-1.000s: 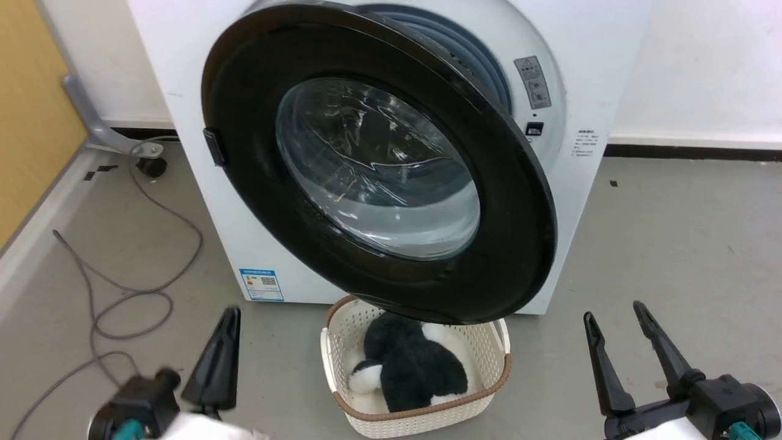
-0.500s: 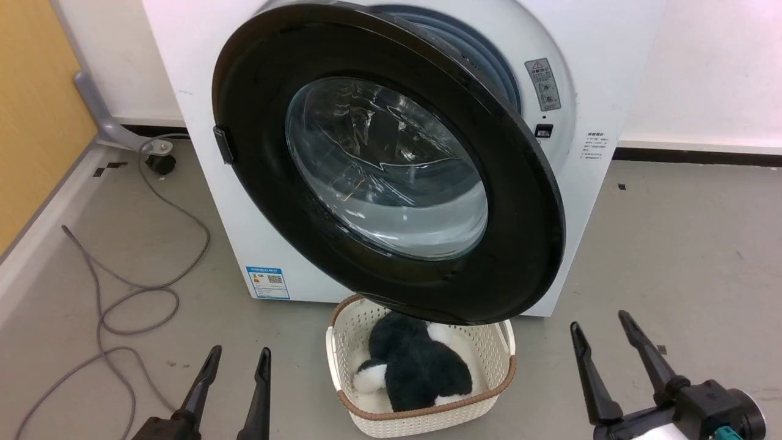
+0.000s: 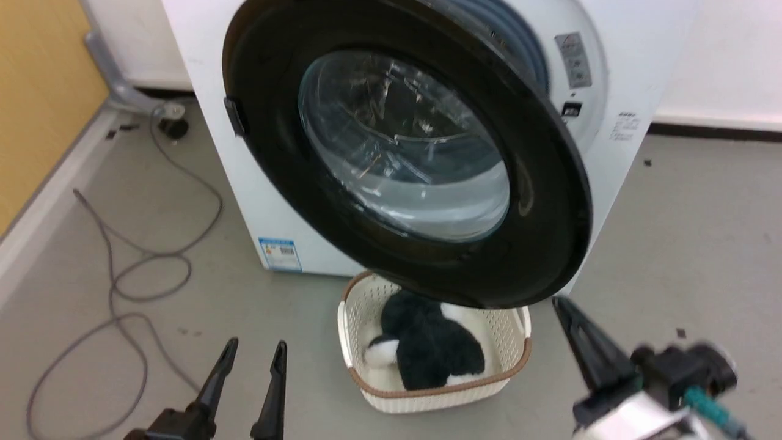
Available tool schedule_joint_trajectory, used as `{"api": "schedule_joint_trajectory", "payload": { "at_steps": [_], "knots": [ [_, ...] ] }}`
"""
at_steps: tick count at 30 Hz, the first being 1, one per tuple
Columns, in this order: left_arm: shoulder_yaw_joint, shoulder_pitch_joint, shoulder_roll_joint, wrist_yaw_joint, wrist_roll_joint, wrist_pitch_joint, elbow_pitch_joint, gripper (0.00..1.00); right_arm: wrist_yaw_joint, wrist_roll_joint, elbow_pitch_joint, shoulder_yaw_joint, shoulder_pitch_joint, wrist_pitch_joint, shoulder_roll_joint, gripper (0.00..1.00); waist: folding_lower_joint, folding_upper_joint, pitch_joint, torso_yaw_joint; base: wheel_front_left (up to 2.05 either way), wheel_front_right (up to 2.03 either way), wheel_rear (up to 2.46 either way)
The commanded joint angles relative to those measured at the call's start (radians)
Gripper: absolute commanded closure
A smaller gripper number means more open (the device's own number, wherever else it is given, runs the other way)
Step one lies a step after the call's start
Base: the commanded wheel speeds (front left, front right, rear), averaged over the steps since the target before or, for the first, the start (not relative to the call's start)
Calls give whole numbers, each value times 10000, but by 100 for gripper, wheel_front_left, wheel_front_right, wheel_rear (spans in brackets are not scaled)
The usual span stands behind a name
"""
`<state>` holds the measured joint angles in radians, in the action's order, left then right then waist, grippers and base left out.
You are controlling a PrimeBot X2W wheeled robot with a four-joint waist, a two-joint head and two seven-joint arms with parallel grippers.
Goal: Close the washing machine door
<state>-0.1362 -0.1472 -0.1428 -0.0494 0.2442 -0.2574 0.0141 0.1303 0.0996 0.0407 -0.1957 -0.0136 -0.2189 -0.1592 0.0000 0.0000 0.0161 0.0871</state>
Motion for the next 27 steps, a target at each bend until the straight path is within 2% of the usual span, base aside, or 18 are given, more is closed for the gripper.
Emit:
{"api": "schedule_joint_trajectory", "payload": {
  "at_steps": [1, 5, 13, 21, 27],
  "knots": [
    [64, 264, 26, -110, -105, -43, 11, 0, 4, 227, 48, -148, -500, 141, -309, 100, 0, 0, 299, 138, 0, 0, 0],
    [144, 533, 122, -241, -233, -43, -20, 0, 4, 692, 394, -712, -1538, 487, -1164, 100, 0, 0, 695, 316, 0, 0, 0],
    [104, 1074, 306, -455, -402, -43, -91, 0, 4, 1981, 1705, -1562, -3463, 810, -2275, 100, 0, 0, 1513, 677, 0, 0, 0],
    [41, 1585, 439, -575, -628, -43, 20, 0, 4, 2984, 3141, -2005, -5319, 774, -3007, 100, 0, 0, 2369, 1035, 0, 0, 0],
    [-20, 1859, 563, -635, -744, -43, 208, 0, 4, 3526, 4200, -2040, -6807, 794, -3324, 100, 0, 0, 2954, 1231, 0, 0, 0]
  ]
}}
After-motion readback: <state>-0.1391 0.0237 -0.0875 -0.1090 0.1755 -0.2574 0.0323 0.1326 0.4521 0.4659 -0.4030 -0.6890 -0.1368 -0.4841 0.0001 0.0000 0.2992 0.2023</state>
